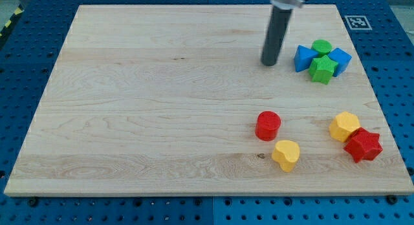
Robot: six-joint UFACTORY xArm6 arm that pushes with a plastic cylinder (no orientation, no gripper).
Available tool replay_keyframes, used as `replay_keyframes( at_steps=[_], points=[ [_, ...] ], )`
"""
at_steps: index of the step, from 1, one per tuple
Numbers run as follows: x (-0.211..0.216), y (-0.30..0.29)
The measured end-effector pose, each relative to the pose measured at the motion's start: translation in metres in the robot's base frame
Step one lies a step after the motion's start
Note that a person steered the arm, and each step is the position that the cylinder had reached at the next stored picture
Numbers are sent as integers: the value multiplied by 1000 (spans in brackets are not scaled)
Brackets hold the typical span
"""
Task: Move the red star and yellow hexagon left a bit
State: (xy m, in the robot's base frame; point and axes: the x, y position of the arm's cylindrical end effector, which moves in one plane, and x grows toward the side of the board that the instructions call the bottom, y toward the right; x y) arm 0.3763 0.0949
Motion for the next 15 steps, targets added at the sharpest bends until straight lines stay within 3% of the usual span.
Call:
replay_keyframes(
  at_steps=[1, 3, 6, 7, 9, 10, 11, 15],
  points=[
    [48, -3],
    [101, 60],
    [103, 70],
    [103, 116],
    [166, 233],
    [210, 230],
    [223, 188],
    [181, 154]
  ],
)
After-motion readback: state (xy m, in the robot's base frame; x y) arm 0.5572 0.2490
